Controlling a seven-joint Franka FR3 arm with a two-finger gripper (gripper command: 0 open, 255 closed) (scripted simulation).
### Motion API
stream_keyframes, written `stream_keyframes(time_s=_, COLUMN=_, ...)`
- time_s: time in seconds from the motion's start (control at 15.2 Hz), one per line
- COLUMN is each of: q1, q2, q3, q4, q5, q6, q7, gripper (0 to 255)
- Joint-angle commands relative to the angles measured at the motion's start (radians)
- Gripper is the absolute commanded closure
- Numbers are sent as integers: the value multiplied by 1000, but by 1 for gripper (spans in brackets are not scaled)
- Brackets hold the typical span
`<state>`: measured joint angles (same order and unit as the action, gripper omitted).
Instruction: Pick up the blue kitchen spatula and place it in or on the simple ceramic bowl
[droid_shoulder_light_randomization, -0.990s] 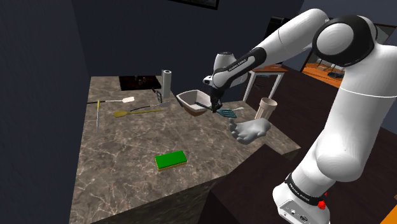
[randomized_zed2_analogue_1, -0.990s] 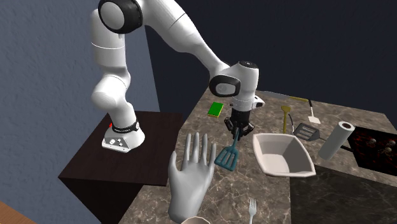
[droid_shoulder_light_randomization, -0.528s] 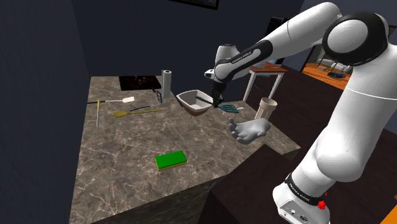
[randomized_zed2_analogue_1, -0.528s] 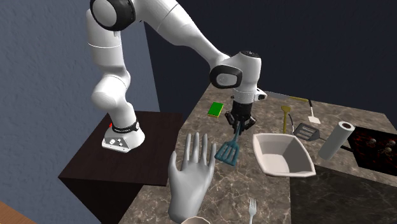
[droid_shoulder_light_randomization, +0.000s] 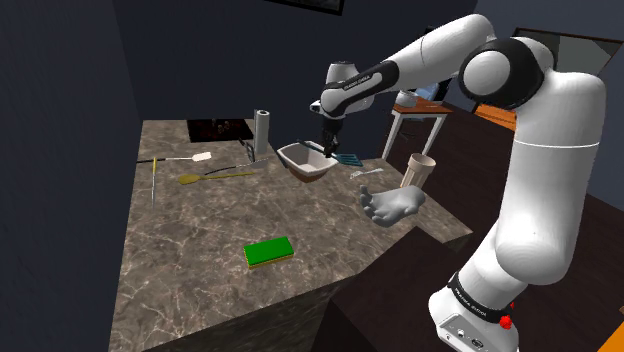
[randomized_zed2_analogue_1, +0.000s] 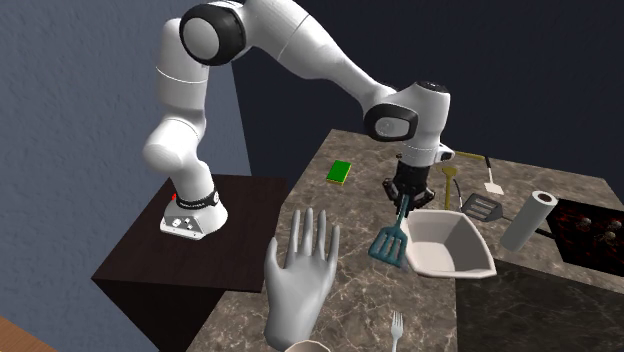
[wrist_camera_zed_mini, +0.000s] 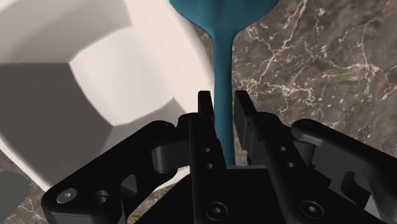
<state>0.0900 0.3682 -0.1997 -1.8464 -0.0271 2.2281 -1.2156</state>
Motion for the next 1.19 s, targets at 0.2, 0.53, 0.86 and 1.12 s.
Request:
stream_keyframes(time_s=0.2, q1=-40, q2=202, q3=11, q4=311, q5=38, q6=-109, q7=-35, gripper=255)
stream_keyframes(time_s=0.53, q1=-86, q2=432, q3=24, q4=694, q5=64, q6=-261, q7=-53, gripper=255)
stream_keyframes(time_s=0.86, q1=-86, q2=456, q3=26, q4=666, q5=66, q6=-210, q7=-51, gripper=255)
stream_keyframes(time_s=1.12, q1=-87, q2=479, q3=28, q4=651, q5=68, q6=-172, q7=-49, gripper=255)
